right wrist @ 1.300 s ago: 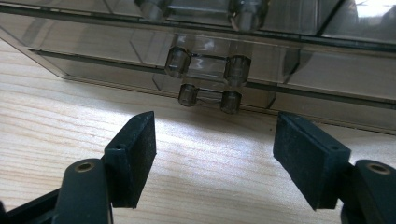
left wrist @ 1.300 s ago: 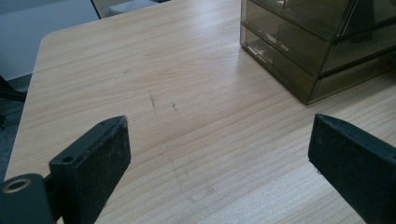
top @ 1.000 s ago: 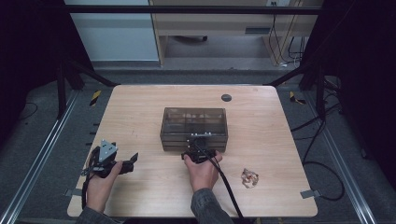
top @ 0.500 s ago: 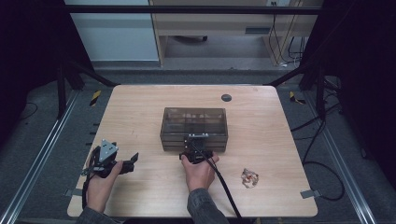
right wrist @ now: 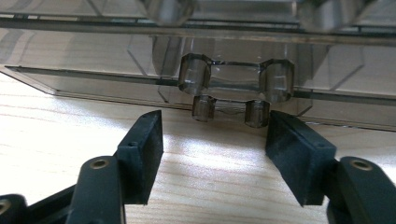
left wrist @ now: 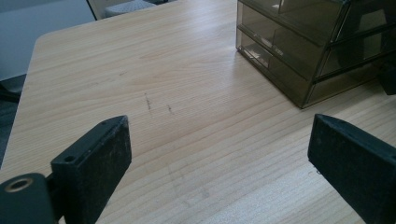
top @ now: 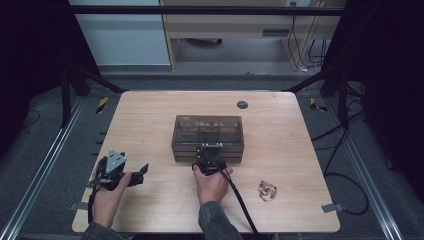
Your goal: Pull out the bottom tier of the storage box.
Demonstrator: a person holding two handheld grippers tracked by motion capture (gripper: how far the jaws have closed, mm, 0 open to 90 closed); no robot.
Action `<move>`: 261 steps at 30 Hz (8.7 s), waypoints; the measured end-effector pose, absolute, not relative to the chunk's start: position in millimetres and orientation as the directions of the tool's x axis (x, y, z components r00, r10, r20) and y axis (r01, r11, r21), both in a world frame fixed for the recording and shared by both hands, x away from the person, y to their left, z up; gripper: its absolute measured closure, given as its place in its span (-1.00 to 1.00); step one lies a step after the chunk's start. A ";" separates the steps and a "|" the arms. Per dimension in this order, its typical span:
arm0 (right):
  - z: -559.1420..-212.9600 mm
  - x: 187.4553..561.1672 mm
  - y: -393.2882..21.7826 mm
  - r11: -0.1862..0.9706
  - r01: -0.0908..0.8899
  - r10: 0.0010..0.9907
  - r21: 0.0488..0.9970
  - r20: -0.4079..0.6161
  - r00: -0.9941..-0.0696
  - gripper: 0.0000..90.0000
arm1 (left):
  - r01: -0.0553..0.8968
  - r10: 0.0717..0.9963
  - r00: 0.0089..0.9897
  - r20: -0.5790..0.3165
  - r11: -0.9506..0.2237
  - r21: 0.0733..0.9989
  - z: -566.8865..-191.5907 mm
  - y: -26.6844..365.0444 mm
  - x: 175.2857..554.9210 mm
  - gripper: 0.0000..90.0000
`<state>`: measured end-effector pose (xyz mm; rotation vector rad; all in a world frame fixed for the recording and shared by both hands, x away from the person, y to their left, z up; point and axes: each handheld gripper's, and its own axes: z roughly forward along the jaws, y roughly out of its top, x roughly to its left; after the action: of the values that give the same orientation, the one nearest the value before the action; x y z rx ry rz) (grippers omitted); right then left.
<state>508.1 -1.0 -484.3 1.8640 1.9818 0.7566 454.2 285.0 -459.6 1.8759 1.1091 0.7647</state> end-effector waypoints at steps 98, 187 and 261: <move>-481.6 509.3 -6.5 -0.014 0.837 0.987 0.547 0.142 -0.076 0.27 | 0.415 0.896 0.438 0.075 -0.276 0.867 -459.1 285.3 455.0 -0.86; -481.6 487.9 -8.1 0.007 0.837 0.983 0.547 0.148 -0.105 0.27 | 0.422 0.895 0.440 0.074 -0.279 0.863 -459.7 285.8 456.2 -0.86; -450.0 453.5 -66.0 0.121 0.782 0.969 0.611 0.100 -0.228 -0.50 | 0.416 0.868 0.490 0.078 -0.311 0.854 -461.0 273.5 457.3 -0.86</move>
<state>453.5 -66.0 -450.0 1.7083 2.0821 0.8080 457.3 273.5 -461.0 1.9177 1.0639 0.6993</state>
